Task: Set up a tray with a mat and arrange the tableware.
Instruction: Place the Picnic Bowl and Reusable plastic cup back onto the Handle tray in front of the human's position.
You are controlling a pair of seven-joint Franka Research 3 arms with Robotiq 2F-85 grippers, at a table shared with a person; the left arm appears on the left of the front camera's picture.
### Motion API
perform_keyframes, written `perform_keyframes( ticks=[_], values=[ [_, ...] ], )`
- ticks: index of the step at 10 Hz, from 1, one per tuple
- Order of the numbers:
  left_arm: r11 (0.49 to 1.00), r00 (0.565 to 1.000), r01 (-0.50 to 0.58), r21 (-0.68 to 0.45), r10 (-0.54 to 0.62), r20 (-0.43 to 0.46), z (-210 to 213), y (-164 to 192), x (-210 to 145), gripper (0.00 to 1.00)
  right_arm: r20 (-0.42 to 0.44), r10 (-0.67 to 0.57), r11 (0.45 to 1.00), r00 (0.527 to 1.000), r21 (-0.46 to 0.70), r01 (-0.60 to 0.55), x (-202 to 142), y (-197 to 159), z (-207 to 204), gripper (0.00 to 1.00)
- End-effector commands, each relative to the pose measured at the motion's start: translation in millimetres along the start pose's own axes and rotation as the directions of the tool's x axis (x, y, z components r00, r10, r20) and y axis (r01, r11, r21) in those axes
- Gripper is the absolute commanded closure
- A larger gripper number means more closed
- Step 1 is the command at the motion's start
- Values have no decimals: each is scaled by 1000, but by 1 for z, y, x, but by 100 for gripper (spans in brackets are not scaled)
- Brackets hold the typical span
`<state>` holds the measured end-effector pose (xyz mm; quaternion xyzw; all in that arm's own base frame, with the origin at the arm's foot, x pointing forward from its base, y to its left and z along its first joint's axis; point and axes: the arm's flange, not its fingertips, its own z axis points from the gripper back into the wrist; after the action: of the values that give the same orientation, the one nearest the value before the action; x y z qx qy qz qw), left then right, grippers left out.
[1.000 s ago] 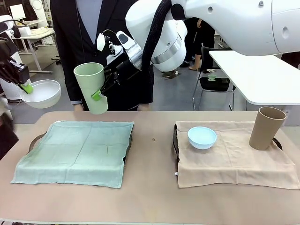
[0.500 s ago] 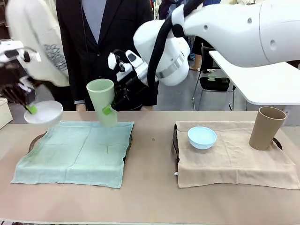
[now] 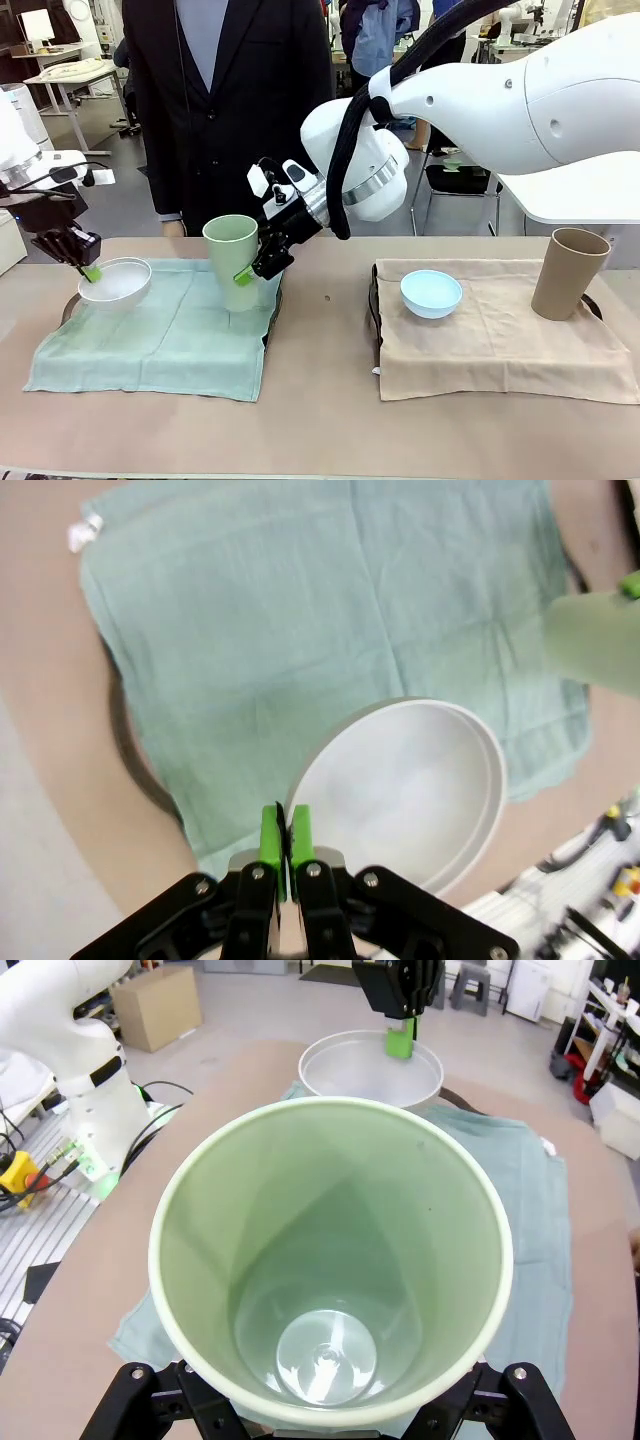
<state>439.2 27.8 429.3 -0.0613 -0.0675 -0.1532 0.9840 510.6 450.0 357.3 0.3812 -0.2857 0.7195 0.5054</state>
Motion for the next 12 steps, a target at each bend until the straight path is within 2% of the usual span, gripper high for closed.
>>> perform_keyframes(
  ticks=[1, 5, 8, 12],
  values=[
    [1000, 1000, 10, 6, -10, -6, 13, -2, -7, 96, -6, 5, 999, 1000, -36, -6, 8, -2, 9, 15],
    [996, 996, -87, -26, 88, 27, -15, -3, 20, 96, -5, -8, 1000, 1000, 29, 8, -9, -8, -24, 15],
    [996, 995, -85, 0, 85, 51, -32, -9, 34, 96, -1, 20, 999, 1000, 27, -20, -13, -20, -41, 15],
    [996, 997, -80, 45, 81, -18, -59, -7, 37, 96, -6, 87, 996, 996, 1, -87, -16, -25, -47, 15]
  ],
)
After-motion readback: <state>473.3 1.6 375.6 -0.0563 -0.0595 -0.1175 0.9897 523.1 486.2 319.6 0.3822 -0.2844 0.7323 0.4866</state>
